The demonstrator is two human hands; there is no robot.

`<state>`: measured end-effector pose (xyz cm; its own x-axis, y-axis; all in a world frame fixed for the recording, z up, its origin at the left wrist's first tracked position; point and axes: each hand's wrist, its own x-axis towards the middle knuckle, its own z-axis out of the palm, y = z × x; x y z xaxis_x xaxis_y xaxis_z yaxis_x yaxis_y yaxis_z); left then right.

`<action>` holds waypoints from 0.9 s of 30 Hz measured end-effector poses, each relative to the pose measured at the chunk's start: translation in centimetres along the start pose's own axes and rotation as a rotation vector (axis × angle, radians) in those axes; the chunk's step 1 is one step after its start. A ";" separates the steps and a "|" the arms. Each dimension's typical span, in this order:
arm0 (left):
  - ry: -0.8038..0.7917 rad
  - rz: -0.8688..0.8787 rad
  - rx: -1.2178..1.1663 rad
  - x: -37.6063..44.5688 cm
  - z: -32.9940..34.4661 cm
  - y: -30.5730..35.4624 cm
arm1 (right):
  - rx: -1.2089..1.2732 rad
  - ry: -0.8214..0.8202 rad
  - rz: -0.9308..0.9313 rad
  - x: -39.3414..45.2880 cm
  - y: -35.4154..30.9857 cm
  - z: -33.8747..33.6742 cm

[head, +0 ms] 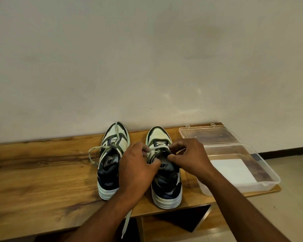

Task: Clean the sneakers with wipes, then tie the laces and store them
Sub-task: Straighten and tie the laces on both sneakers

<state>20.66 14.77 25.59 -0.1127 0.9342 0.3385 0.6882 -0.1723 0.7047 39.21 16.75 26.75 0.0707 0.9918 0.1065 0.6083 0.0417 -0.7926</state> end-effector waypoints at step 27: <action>-0.038 -0.172 -0.528 1.7 3.5 -1.1 | 0.457 -0.084 0.195 0.8 -0.2 2.1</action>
<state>22.20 17.62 23.16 -0.1590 0.9715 0.1756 0.2084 -0.1409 0.9679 37.52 17.80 25.72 0.0731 0.9919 -0.1034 0.1805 -0.1152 -0.9768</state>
